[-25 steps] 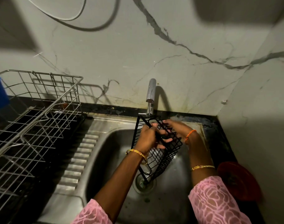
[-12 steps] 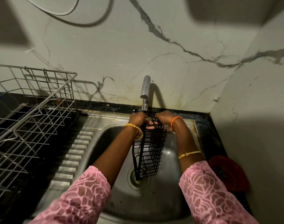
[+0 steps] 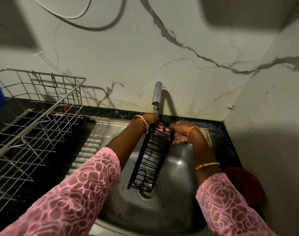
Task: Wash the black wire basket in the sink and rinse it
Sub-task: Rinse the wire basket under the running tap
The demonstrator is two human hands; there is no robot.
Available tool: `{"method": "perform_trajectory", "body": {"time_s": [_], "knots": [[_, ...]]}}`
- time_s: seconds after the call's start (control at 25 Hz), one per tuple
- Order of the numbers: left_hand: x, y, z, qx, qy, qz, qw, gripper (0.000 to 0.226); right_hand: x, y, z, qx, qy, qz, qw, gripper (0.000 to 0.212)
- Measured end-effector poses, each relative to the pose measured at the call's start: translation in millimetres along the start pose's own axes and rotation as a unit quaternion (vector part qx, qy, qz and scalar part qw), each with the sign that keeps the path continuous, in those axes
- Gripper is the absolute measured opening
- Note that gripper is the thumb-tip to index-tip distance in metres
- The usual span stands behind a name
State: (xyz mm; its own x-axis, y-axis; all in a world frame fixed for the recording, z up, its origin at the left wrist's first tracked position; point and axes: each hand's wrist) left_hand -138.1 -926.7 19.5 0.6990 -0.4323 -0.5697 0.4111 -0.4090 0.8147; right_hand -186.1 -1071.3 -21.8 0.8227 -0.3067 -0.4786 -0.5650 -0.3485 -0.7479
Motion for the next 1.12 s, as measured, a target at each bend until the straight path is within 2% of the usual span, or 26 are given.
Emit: {"method": "perform_trajectory", "body": {"time_s": [0.04,0.12,0.24,0.32,0.48,0.6,0.64,0.68,0.76,0.8,0.92,1.0,1.04,1.12], "knots": [[1,-1,-1,0.018,-0.008,-0.006,1.0,0.035,0,4,-1,0.036,-0.016,0.014,0.999,0.059],[1,-1,-4,0.053,-0.039,-0.012,0.998,0.038,-18,0,-2,0.094,-0.038,0.044,0.994,0.04],[-2,-3,-16,0.057,-0.111,-0.009,0.992,0.039,-33,9,-10,0.064,-0.075,0.024,0.995,0.036],[-9,-6,-28,0.096,-0.122,0.005,0.988,0.04,-41,15,-16,0.075,-0.075,0.01,0.994,0.033],[-23,-17,-45,0.142,-0.167,0.03,0.975,0.041,-42,32,-10,0.124,-0.014,0.001,0.992,0.05],[-26,-25,-51,0.154,-0.175,0.039,0.972,0.04,-35,44,15,0.198,-0.054,-0.026,0.978,0.074],[-27,-26,-53,0.155,-0.18,0.045,0.97,0.04,-33,47,23,0.229,-0.062,-0.03,0.971,0.078],[-27,-28,-55,0.152,-0.184,0.054,0.97,0.039,-32,48,31,0.252,-0.067,-0.038,0.965,0.071],[-26,-31,-60,0.141,-0.179,0.075,0.971,0.037,-29,49,43,0.263,-0.05,-0.047,0.962,0.049],[-25,-32,-62,0.14,-0.173,0.089,0.971,0.036,-30,48,45,0.258,-0.031,-0.043,0.965,0.046],[-19,-38,-69,0.155,-0.158,0.132,0.966,0.033,-26,48,44,0.267,-0.007,-0.051,0.962,0.048],[-14,-43,-75,0.163,-0.14,0.138,0.967,0.035,-30,43,42,0.214,0.012,-0.06,0.975,0.064],[-14,-45,-77,0.17,-0.124,0.134,0.968,0.038,-35,38,41,0.19,0.01,-0.076,0.979,0.065],[-16,-51,-75,0.193,-0.081,0.122,0.97,0.051,-37,28,42,0.155,0.002,-0.111,0.982,0.044]]}}
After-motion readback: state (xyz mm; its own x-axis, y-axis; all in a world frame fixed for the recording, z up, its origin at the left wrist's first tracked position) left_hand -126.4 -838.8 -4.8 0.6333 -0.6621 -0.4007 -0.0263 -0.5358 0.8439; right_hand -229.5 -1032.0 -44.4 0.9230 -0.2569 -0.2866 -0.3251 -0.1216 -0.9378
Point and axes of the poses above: each hand's wrist, its own x-axis towards the middle knuckle, its own z-axis out of the palm, y = z × x, and after that the axes turned 1 degree about -z, right-handed
